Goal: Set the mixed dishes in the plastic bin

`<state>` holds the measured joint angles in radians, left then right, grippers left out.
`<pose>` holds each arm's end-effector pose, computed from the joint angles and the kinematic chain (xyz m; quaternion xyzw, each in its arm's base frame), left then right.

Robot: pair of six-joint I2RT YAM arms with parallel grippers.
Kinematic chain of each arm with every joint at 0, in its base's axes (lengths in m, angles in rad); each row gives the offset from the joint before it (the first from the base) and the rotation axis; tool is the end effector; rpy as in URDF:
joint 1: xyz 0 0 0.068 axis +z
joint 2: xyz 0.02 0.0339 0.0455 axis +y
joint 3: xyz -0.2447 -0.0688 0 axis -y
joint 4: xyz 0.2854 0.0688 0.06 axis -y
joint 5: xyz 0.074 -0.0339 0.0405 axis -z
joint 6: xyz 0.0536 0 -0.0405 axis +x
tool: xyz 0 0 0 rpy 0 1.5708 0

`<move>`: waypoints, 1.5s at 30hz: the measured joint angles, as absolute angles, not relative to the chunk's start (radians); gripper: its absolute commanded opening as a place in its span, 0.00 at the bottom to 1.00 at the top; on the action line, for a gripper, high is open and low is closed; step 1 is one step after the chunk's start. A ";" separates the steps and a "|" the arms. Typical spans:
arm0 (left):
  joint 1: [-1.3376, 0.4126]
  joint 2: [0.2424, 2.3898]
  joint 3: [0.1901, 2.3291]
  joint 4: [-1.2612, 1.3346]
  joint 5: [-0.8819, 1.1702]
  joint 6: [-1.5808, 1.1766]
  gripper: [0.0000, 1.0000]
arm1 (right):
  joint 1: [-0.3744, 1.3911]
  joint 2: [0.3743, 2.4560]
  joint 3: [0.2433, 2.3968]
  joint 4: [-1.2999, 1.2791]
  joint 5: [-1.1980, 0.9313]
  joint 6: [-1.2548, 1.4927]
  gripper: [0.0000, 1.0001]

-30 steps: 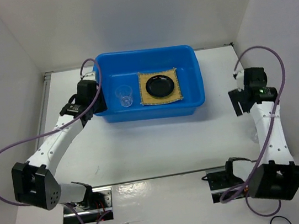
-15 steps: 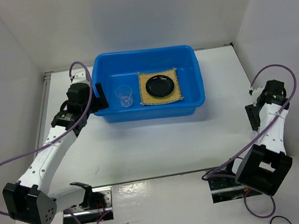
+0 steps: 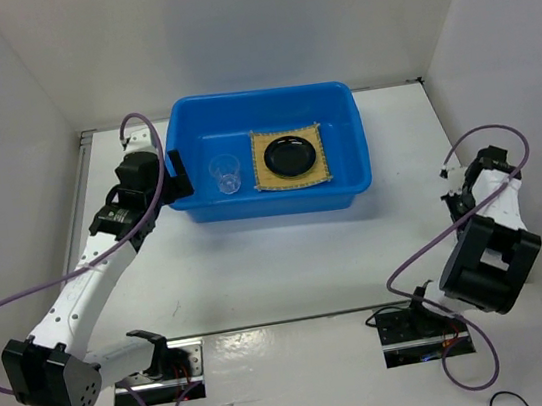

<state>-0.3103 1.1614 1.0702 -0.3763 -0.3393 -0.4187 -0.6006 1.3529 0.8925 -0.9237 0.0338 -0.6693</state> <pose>0.3135 -0.0818 0.3156 -0.1338 0.8334 -0.0498 0.5339 0.2243 -0.1558 0.1540 -0.0326 0.9950 -0.0688 0.0651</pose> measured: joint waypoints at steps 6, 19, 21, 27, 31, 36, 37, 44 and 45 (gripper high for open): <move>-0.310 1.157 1.069 -0.377 -0.373 -0.419 0.94 | -0.485 1.341 1.357 -1.107 -0.121 -0.620 0.00; -0.310 1.149 1.059 -0.377 -0.410 -0.419 0.94 | 0.095 1.724 2.236 -1.118 -0.474 -0.434 0.01; -0.310 1.155 1.060 -0.377 -0.416 -0.419 0.94 | 0.176 1.846 2.259 -1.114 -0.440 -0.410 0.00; -0.309 1.187 1.059 -0.378 -0.423 -0.419 0.94 | 0.542 2.135 2.278 -1.108 -0.225 -0.390 0.00; -0.309 1.189 1.060 -0.378 -0.424 -0.419 0.94 | 0.747 2.205 2.296 -1.098 -0.112 -0.398 0.00; -0.297 1.183 1.060 -0.379 -0.448 -0.424 0.94 | 0.870 2.222 2.352 -1.063 0.023 -0.399 0.00; -0.296 1.183 1.060 -0.375 -0.451 -0.424 0.94 | 0.872 2.229 2.363 -1.055 0.040 -0.408 0.00; -0.265 1.200 1.060 -0.407 -0.530 -0.430 0.94 | 0.888 2.349 2.511 -1.049 0.086 -0.446 0.00; -0.261 1.202 1.060 -0.411 -0.542 -0.431 0.94 | 0.889 2.370 2.537 -1.049 0.081 -0.451 0.00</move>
